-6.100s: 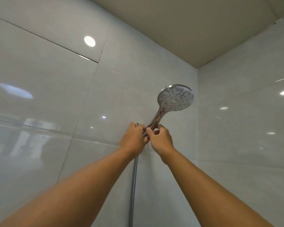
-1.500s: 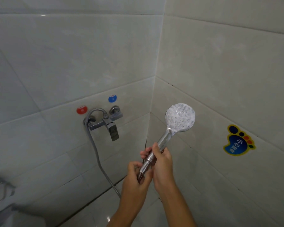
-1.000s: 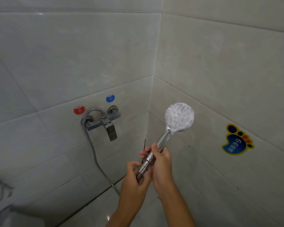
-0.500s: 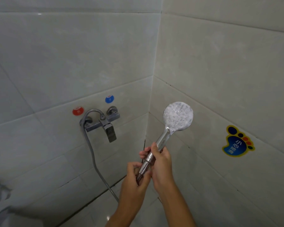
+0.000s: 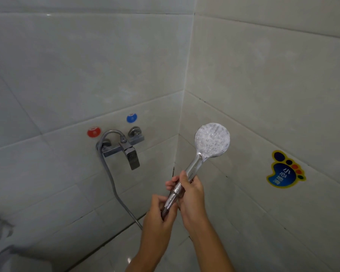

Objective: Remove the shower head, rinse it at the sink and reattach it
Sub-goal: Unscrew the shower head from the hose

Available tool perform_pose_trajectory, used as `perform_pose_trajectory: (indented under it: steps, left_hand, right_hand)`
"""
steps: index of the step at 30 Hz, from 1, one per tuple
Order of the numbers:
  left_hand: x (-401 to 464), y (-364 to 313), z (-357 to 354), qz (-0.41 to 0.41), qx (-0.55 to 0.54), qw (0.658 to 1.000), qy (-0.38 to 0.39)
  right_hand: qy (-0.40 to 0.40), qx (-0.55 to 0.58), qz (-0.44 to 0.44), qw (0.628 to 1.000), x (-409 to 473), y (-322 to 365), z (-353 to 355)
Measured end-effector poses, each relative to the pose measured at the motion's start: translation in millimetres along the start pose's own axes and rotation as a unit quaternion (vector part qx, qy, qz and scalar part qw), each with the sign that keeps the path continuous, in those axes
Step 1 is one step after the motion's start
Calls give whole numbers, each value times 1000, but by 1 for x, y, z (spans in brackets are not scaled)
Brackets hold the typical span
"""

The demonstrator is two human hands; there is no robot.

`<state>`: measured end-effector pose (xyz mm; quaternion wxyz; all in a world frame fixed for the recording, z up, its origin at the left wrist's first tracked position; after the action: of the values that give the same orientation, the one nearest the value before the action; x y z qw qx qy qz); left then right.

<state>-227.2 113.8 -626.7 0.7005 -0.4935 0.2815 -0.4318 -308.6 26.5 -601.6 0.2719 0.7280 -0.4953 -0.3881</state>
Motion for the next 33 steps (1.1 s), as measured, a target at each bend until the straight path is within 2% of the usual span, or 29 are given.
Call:
perform_pose_trajectory:
  steps: [17, 21, 25, 33]
  left_hand:
    - [2, -1, 6, -24, 24, 999, -9]
    - [1, -1, 6, -7, 33, 999, -9]
    - [0, -2, 5, -7, -4, 1000, 13]
    - [-3, 1, 8, -4, 31, 999, -5]
  right_hand:
    - [-10, 4, -2, 1000, 1, -3, 1]
    - [-11, 1, 1, 1000, 0, -3, 0]
    - [-11, 9, -8, 1000, -2, -3, 0]
    - [-16, -3, -1, 1000, -2, -6, 0]
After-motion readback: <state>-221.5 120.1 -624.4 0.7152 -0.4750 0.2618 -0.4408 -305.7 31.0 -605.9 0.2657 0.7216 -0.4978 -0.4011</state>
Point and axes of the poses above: each hand's wrist, its own x-axis towards the middle knuckle, its own z-axis out of the back of the hand, y = z × x, the point moved 7 cm from there along x, towards the middle knuckle, and after that the axes turned 8 degrees about x, right-handed, at the moved point
